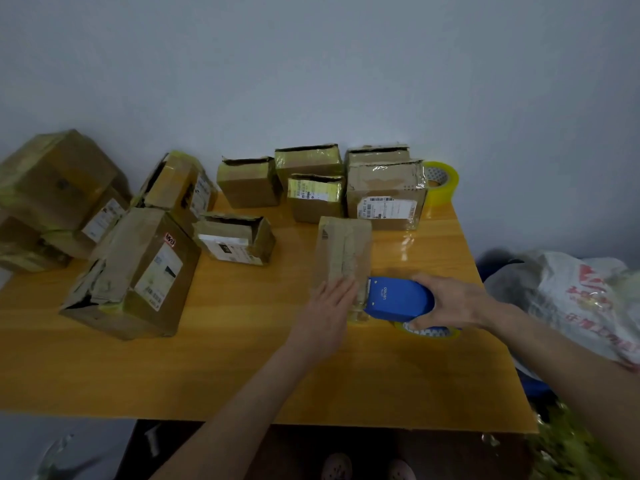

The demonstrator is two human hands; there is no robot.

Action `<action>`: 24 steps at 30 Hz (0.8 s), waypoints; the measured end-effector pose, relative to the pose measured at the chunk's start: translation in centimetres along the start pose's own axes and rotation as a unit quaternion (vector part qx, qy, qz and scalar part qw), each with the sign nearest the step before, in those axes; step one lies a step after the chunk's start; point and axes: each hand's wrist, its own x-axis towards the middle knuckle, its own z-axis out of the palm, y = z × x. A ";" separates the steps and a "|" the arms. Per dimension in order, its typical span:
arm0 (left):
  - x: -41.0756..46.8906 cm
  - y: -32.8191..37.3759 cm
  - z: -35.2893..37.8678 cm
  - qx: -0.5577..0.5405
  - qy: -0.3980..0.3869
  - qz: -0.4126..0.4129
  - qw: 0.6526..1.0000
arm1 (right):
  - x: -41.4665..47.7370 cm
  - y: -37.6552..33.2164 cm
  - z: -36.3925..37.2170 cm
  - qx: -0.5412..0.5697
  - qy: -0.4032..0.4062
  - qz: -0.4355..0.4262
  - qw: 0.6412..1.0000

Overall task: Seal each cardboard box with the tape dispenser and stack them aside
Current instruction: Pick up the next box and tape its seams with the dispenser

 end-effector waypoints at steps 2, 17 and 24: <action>-0.1 -0.6 0.9 0.051 -0.064 -0.017 0.997 | -0.2 0.2 0.1 -0.026 0.019 -0.007 0.999; -0.4 -1.4 1.4 0.063 -0.089 -0.009 0.994 | -1.3 3.0 0.0 0.085 -0.011 -0.027 0.996; -0.2 -1.8 1.3 0.037 -0.081 -0.004 0.996 | -1.8 2.9 -0.7 0.038 -0.005 -0.008 0.999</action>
